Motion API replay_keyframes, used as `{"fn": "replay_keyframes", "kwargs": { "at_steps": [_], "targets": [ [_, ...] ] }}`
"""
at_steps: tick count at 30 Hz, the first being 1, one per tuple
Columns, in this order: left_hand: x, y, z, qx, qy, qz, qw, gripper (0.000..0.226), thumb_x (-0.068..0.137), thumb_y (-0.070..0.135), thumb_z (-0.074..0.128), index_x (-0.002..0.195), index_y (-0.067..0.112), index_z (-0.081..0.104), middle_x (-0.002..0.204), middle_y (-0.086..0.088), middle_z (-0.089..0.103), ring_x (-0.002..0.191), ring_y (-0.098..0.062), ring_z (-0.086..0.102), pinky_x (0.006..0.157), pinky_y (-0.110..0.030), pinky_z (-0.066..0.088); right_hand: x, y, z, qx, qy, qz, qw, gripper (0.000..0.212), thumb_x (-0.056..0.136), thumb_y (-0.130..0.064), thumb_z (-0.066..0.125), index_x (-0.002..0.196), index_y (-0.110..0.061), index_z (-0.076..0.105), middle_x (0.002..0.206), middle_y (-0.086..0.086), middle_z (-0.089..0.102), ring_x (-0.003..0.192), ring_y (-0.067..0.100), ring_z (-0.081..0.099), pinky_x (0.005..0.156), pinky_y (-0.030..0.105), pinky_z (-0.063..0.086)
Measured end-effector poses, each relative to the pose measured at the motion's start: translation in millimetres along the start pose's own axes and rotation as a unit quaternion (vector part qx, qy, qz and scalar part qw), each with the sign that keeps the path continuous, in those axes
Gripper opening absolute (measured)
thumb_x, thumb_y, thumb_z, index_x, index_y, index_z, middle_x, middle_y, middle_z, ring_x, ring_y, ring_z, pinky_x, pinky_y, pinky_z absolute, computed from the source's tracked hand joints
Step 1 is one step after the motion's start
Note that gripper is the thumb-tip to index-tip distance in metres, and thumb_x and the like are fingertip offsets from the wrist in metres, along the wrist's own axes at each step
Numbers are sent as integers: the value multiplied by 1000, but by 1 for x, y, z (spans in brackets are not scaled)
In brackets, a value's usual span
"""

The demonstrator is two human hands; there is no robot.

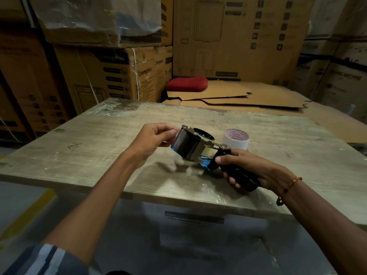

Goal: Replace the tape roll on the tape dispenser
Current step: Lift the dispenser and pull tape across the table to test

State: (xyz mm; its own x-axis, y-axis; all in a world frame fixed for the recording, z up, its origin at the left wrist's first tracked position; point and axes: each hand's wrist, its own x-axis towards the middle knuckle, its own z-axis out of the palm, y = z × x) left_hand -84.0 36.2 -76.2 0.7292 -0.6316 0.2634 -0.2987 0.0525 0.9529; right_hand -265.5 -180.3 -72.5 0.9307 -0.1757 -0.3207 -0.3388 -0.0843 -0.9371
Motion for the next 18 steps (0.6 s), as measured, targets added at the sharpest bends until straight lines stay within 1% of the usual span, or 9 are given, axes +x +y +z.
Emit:
{"fn": "replay_keyframes", "kwargs": {
  "at_steps": [2,4,6,11,13,15,17,18],
  "targets": [
    [19,4,-1,-12,-12,-3,1000,14,93,7,63,102,11,73,94,-13,70,79,-16,65,72,-26,57,10,-1,-2,25,5,-7,1000,58,74,-31,77,124,-10,58,70,11,65,49,18,58,42,26,51],
    [38,2,-4,-30,-28,-12,999,12,91,10,65,102,13,71,96,-15,67,81,-19,62,74,-30,57,22,-3,-5,47,3,-12,999,51,76,-30,75,119,-8,58,68,11,64,47,17,57,39,25,50],
    [56,-5,-7,-54,-45,-20,997,11,90,14,67,100,14,70,100,-17,64,87,-23,59,77,-33,55,37,-4,-9,63,-5,-14,998,49,77,-32,74,117,-9,58,67,10,63,46,16,57,38,25,50],
    [93,-21,-15,-147,-73,-45,985,17,85,18,66,100,14,73,108,-22,54,97,-29,53,79,-31,54,68,-8,-20,98,-17,6,995,53,73,-35,75,118,-12,58,65,9,64,45,16,58,38,24,50],
    [105,-18,-18,-153,-78,-57,983,16,87,17,65,101,18,74,110,-21,54,97,-29,52,78,-30,54,76,-19,-25,105,-24,19,994,54,73,-34,76,119,-11,59,66,10,64,45,16,58,38,24,50],
    [117,-9,-19,-132,-69,-71,986,18,91,14,64,106,20,71,107,-21,56,94,-27,55,75,-30,56,79,-34,-30,122,-30,30,992,53,75,-31,75,121,-11,59,68,10,65,45,16,59,39,24,51],
    [125,3,-17,-119,-44,-88,988,21,94,11,62,111,21,67,95,-19,59,85,-21,58,71,-30,56,78,-50,-32,143,-30,41,988,51,78,-28,74,123,-9,58,68,10,64,46,15,59,39,24,51],
    [128,11,-15,-120,-29,-98,988,20,95,11,61,111,21,67,88,-15,59,80,-17,59,70,-30,55,76,-59,-33,150,-28,46,987,51,79,-27,74,124,-9,58,67,10,64,46,16,59,39,24,51]
  ]
}}
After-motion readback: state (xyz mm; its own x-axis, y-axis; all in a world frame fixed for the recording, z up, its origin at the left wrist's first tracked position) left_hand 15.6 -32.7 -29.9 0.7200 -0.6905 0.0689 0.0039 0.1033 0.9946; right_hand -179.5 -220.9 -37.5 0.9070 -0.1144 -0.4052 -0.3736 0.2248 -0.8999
